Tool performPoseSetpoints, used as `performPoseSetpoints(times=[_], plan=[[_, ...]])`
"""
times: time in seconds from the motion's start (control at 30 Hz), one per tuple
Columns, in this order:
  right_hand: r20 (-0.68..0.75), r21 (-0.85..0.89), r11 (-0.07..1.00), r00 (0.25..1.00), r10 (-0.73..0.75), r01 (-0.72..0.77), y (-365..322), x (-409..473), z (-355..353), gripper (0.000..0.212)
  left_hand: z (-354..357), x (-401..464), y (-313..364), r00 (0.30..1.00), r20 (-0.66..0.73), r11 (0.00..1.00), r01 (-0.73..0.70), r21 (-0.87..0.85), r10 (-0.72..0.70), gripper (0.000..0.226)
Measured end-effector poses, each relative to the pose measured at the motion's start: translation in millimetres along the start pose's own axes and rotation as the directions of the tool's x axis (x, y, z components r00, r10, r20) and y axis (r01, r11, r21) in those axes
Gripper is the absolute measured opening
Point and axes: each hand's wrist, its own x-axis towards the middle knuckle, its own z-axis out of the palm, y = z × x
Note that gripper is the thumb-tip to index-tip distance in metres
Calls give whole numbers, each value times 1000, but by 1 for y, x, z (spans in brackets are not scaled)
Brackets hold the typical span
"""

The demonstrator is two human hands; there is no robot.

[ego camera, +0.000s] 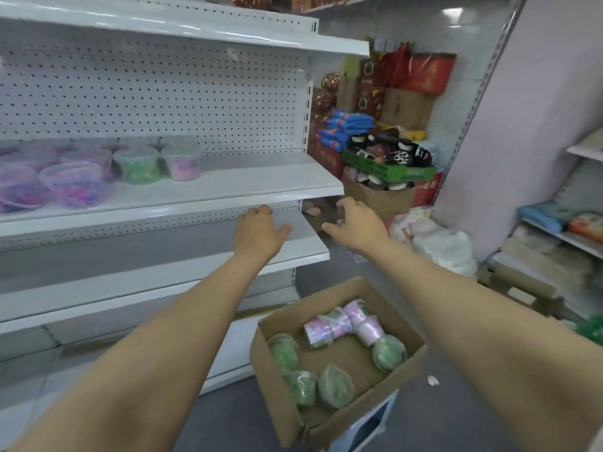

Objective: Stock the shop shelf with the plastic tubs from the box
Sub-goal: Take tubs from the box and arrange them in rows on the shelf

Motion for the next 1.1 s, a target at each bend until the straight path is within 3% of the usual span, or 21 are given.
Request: performPoseSetpoints(times=[0.2, 0.43, 0.6, 0.7, 0.83, 0.97, 1.03, 1.1], plan=[[48, -5, 998, 997, 67, -66, 100, 35, 15, 60, 91, 30, 38, 995, 93, 999, 33, 12, -34, 58], [288, -14, 985, 943, 170, -173, 208, 61, 73, 64, 204, 31, 39, 957, 221, 982, 184, 44, -189, 60], [500, 23, 981, 852, 158, -195, 246, 48, 138, 47, 267, 2, -3, 840, 385, 921, 379, 84, -381, 54], [611, -6, 975, 771, 181, -224, 262, 33, 189, 54, 301, -21, -41, 771, 440, 881, 457, 119, -459, 52], [744, -10, 966, 643, 180, -259, 277, 5, 251, 52, 347, -44, -94, 625, 506, 797, 543, 265, -594, 63], [817, -55, 932, 521, 248, -358, 286, -14, 313, 36, 392, -58, -140, 463, 538, 690, 626, 365, -704, 68], [852, -103, 883, 417, 316, -458, 286, -17, 345, 64, 410, -63, -157, 408, 546, 653, 649, 391, -732, 67], [862, -125, 851, 368, 348, -510, 283, -18, 370, 94, 421, -65, -167, 383, 540, 635, 648, 421, -749, 64]])
